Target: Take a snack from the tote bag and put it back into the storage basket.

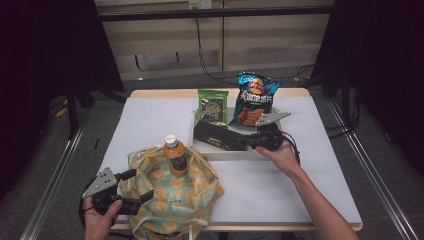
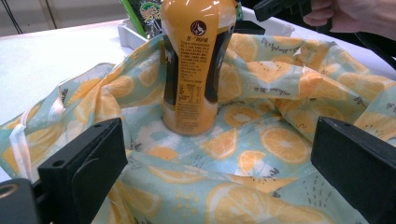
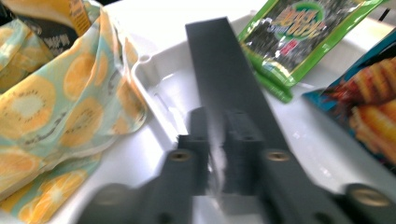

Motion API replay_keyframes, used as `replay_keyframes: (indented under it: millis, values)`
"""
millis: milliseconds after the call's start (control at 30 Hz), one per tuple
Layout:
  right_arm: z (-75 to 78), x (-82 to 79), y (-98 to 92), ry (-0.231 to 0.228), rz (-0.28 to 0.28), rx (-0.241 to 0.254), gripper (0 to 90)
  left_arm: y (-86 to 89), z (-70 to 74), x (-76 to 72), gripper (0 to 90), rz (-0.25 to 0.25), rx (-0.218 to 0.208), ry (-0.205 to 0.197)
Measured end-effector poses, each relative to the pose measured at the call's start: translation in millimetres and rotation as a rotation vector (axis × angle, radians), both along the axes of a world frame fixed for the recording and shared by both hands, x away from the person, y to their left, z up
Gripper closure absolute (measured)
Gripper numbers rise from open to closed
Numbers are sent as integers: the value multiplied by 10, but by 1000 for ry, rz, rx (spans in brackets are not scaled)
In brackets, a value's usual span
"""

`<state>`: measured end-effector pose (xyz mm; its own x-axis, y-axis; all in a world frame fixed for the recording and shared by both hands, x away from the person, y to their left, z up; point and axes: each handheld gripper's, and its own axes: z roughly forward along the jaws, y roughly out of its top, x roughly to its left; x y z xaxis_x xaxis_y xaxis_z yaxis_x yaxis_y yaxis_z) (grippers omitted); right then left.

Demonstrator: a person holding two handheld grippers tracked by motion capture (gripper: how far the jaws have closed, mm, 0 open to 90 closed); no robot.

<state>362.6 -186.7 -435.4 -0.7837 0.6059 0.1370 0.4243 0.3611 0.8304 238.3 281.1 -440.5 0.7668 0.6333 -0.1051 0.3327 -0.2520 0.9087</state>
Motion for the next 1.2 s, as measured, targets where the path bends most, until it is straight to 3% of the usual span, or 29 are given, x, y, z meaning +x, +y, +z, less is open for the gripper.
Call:
replay_keyframes:
  millis: [67,200,300,433,567,1200]
  values:
    - [-36,-29,13,14,2,16,900,-10,-6,3,32,-15,-15,-1]
    - [-80,-82,13,21,-2,5,900,-19,-1,-11,32,-16,6,-4]
    - [-103,-92,-8,30,0,6,900,-17,-9,-1,32,-25,-12,1]
    - [-163,-86,31,47,22,-13,900,-23,-8,-1,32,-27,-6,0]
    - [-191,-70,18,52,5,-37,900,-21,-10,-3,32,-23,-11,3]
    - [-221,3,-128,59,-70,-24,900,-29,-11,5,32,-30,1,-2]
